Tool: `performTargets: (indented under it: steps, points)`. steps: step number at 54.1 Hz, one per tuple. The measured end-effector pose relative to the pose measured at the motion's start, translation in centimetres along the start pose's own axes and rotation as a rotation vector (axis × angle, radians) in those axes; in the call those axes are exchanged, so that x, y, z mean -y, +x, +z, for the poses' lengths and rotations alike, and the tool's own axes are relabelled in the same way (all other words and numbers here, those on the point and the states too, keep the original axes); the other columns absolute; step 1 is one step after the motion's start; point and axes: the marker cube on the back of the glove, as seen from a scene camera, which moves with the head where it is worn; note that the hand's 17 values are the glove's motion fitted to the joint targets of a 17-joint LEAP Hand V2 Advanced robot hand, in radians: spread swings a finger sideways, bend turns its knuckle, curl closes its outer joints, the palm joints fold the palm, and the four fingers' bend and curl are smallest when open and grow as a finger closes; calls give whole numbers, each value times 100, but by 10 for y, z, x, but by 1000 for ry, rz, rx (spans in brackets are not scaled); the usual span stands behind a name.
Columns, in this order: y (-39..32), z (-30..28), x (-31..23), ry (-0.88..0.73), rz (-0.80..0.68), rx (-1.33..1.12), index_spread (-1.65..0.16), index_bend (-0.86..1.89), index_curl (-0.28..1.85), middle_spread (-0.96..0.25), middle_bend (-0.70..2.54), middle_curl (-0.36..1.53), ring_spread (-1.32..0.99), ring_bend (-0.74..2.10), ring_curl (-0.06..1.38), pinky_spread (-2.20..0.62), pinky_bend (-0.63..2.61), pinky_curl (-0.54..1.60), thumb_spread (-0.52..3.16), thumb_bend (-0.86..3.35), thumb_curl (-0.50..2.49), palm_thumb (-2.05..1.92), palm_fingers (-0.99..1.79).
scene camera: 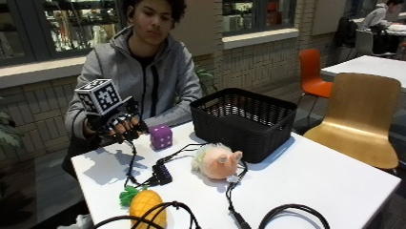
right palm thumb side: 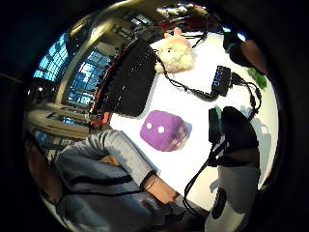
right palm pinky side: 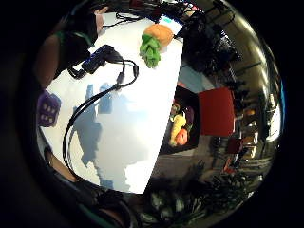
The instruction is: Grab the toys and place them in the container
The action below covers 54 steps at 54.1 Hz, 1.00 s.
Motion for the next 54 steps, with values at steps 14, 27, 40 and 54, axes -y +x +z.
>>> performTargets:
  steps: [14, 27, 40, 54]
  points:
    - [-4, -1, 8, -20, -24, -9, -21, 14, 13, 0, 26, 13, -15, 34, 14, -7, 58, 24, 128, 41, 11, 31, 35]
    - [-19, 13, 16, -19, -59, 23, -26, 13, 16, 2, 24, 20, -17, 33, 16, -7, 69, 30, 152, 42, 16, 23, 14]
    - [-22, 30, 80, -105, -122, 124, -27, 14, 18, 2, 30, 27, -15, 28, 18, -4, 66, 30, 154, 40, 21, 19, -8]
    - [-39, 69, 208, -335, -230, 23, -26, 5, 16, 3, 17, 28, -11, 20, 20, -3, 68, 32, 145, 35, 25, 22, -23]
